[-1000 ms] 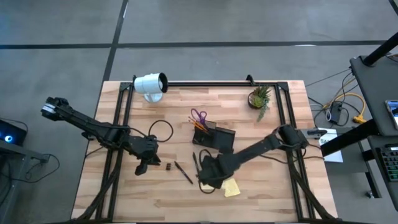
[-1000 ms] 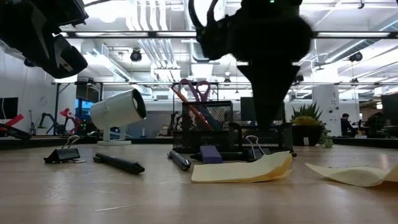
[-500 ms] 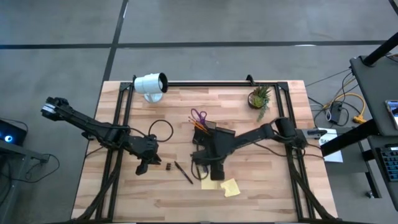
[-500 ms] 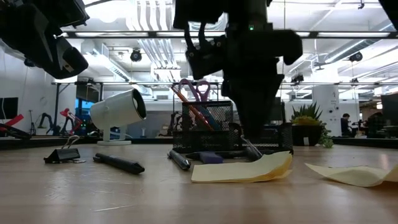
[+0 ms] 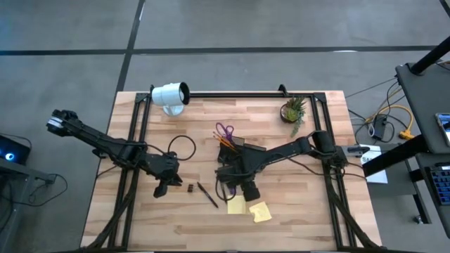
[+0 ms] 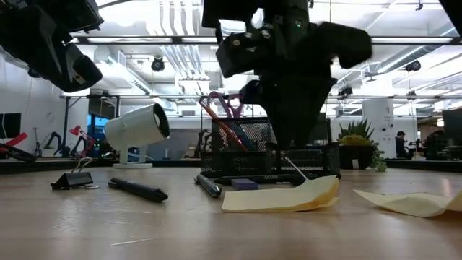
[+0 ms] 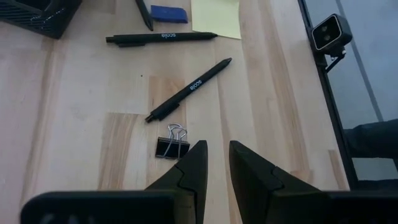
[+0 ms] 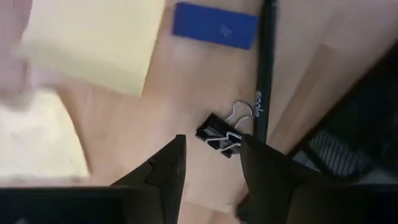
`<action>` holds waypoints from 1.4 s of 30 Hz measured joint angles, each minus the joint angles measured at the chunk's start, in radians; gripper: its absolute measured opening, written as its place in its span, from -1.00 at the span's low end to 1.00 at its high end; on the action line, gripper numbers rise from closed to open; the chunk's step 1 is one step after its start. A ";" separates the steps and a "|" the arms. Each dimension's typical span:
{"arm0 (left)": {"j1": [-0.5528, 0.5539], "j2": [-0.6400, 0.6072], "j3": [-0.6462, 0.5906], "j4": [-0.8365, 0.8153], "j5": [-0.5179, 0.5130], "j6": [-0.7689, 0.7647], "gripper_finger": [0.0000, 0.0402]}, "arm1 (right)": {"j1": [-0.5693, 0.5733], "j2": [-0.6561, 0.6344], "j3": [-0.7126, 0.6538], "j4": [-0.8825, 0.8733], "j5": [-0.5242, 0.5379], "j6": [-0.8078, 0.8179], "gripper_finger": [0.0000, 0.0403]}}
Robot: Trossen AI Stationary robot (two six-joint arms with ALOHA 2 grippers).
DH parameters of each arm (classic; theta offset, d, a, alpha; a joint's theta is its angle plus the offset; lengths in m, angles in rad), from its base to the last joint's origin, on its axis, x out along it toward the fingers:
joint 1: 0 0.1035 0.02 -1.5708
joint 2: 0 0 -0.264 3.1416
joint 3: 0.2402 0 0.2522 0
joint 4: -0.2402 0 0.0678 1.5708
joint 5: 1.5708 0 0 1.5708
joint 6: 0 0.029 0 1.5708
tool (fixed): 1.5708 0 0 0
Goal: Pick and place office supplies into organizer
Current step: Put the right black binder clip into the black desk organizer
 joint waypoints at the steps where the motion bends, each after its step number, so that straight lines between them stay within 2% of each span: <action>1: 0.000 0.000 0.000 0.000 -0.011 0.000 -0.75 | -0.001 0.000 -0.003 0.000 0.000 -0.051 -0.31; 7: 0.000 0.000 -0.001 0.001 -0.050 -0.021 -0.75 | -0.044 0.000 -0.027 0.012 -0.018 -0.139 -0.37; 15: 0.000 0.000 -0.001 0.003 -0.076 -0.060 -0.75 | -0.066 0.002 -0.062 0.031 -0.048 -0.174 -0.44; 36: 0.000 0.000 -0.001 0.008 -0.124 -0.136 -0.75 | -0.049 0.002 -0.098 0.080 -0.086 -0.196 -0.48; 42: 0.000 0.000 -0.001 0.008 -0.123 -0.136 -0.75 | -0.022 0.002 -0.061 0.082 -0.107 -0.201 -0.50</action>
